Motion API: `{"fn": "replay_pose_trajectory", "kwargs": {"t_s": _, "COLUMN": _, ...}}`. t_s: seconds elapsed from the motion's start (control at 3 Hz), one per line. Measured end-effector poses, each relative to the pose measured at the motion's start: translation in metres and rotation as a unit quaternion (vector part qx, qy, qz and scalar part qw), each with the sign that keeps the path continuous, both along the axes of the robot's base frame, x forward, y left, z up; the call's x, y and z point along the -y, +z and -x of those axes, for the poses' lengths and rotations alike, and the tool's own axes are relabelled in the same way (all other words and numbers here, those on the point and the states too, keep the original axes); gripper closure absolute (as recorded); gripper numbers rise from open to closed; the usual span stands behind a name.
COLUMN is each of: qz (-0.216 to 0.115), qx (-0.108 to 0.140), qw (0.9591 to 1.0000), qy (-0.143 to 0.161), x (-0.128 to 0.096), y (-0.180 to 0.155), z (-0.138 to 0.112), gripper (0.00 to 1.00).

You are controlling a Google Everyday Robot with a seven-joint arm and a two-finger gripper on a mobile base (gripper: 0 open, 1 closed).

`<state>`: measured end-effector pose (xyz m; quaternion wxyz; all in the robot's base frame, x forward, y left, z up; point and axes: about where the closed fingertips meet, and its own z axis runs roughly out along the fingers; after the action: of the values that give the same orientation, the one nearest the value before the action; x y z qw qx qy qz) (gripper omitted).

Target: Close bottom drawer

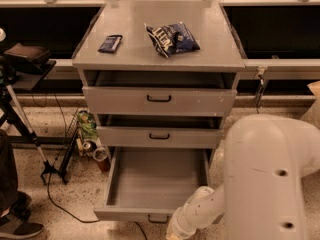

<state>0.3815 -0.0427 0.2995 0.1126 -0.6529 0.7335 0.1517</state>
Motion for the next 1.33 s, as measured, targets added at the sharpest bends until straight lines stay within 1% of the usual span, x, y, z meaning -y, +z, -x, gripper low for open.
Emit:
{"fn": "replay_pose_trajectory", "kwargs": {"t_s": 0.33, "qz": 0.003, "qx": -0.029, "qw": 0.9958, "qy": -0.087, "x": -0.008, "y": -0.068, "z": -0.034, "gripper": 1.00}}
{"fn": "replay_pose_trajectory", "kwargs": {"t_s": 0.67, "qz": 0.008, "qx": -0.055, "qw": 0.9899, "qy": -0.130, "x": -0.009, "y": -0.121, "z": -0.033, "gripper": 1.00}}
{"fn": "replay_pose_trajectory", "kwargs": {"t_s": 1.0, "qz": 0.013, "qx": -0.054, "qw": 0.9850, "qy": -0.164, "x": -0.013, "y": -0.150, "z": -0.039, "gripper": 1.00}}
{"fn": "replay_pose_trajectory", "kwargs": {"t_s": 1.33, "qz": 0.020, "qx": -0.031, "qw": 0.9843, "qy": -0.173, "x": -0.036, "y": -0.163, "z": -0.036, "gripper": 0.73}}
